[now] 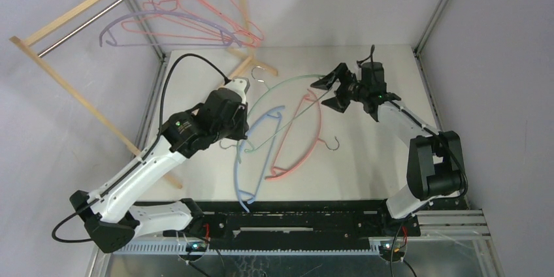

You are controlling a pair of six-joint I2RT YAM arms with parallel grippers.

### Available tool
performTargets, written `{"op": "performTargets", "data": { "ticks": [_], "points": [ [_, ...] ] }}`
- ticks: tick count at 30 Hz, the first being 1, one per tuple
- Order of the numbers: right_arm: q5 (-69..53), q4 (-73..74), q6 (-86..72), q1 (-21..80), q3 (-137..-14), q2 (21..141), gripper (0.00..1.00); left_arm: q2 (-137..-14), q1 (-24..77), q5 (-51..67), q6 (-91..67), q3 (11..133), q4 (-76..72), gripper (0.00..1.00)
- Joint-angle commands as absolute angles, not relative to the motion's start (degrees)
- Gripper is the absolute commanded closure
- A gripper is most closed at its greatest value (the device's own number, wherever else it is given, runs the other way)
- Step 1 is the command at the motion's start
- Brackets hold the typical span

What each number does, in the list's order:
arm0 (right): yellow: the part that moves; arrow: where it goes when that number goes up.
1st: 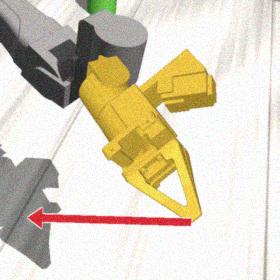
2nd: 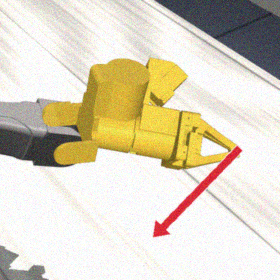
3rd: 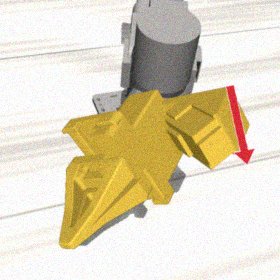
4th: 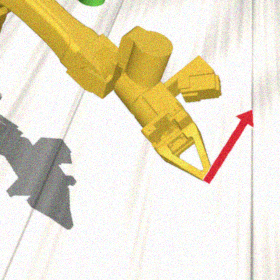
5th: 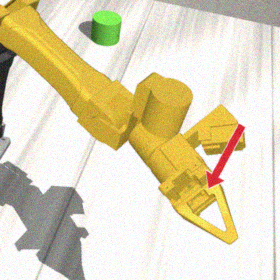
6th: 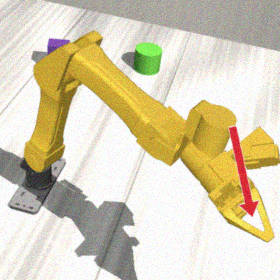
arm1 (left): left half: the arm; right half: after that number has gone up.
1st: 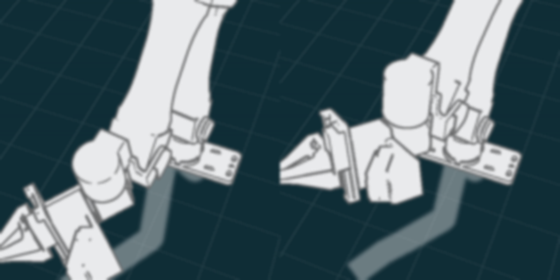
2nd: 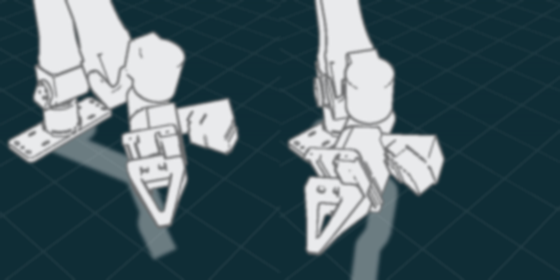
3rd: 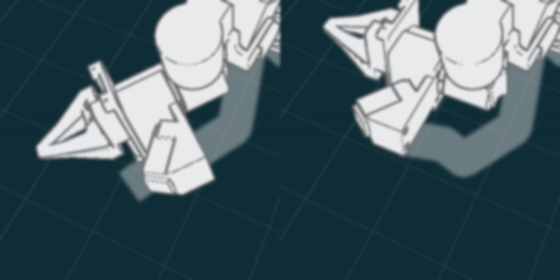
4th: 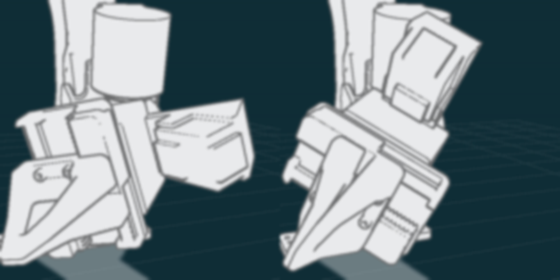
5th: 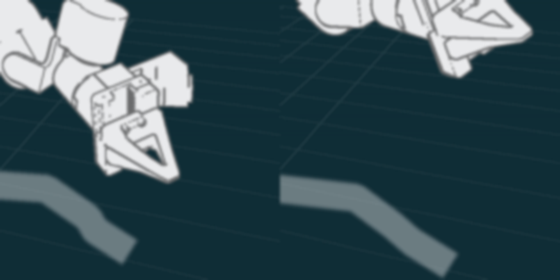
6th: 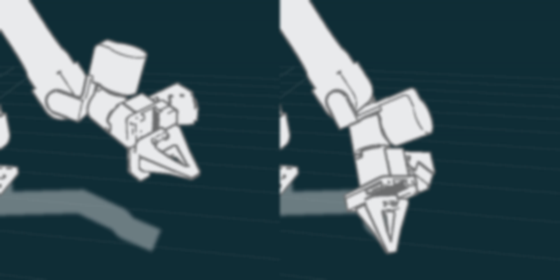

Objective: Organize the hangers
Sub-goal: Adjust the hanger.

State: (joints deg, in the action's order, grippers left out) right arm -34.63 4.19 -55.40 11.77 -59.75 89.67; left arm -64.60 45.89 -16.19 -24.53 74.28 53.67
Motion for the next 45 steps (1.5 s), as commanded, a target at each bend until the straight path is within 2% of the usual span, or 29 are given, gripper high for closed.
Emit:
{"op": "performTargets", "data": {
  "ticks": [1, 14, 21, 23, 26, 29, 30, 36, 39, 41, 45],
  "points": [
    [-33.6, -8.5, -61.9, 10.9, -60.4, 86.3, 0.00, -62.2, 46.1, -14.9, -26.1, 74.0, 49.4, 1.00],
    [-38.1, -17.4, -67.2, 10.7, -57.9, 82.3, 0.00, -61.1, 46.3, -15.7, -25.9, 71.5, 47.8, 1.00],
    [-38.1, -13.4, -64.9, 10.8, -57.9, 81.5, 0.15, -60.9, 46.3, -16.0, -25.5, 71.4, 47.6, 1.00],
    [-37.5, -12.9, -64.2, 10.9, -58.0, 81.2, 0.27, -60.8, 46.3, -16.0, -25.5, 71.4, 47.5, 1.00],
    [-37.8, -14.0, -63.7, 10.9, -57.9, 81.8, 0.69, -60.7, 46.4, -15.9, -25.5, 71.4, 47.4, 1.00],
    [-37.8, -16.3, -63.3, 11.0, -57.9, 82.3, 0.95, -60.6, 46.5, -15.9, -25.6, 71.2, 47.4, 1.00],
    [-37.9, -17.4, -63.1, 11.0, -57.9, 82.7, 1.00, -60.6, 46.5, -15.8, -25.6, 71.1, 47.4, 1.00],
    [-44.0, -29.5, -67.5, 10.6, -57.9, 86.1, 1.00, -60.3, 46.5, -13.2, -25.2, 69.1, 44.7, 1.00],
    [-45.5, -30.3, -68.8, 10.4, -57.9, 86.5, 1.00, -59.3, 46.5, -11.3, -24.2, 66.8, 41.7, 0.99],
    [-46.9, -30.3, -68.7, 10.1, -58.0, 86.5, 1.00, -58.4, 46.5, -9.8, -23.6, 65.1, 39.3, 0.93],
    [-50.2, -31.0, -69.0, 9.1, -57.9, 86.5, 1.00, -56.1, 46.4, -7.2, -23.6, 62.3, 34.0, 0.72]
  ]
}}
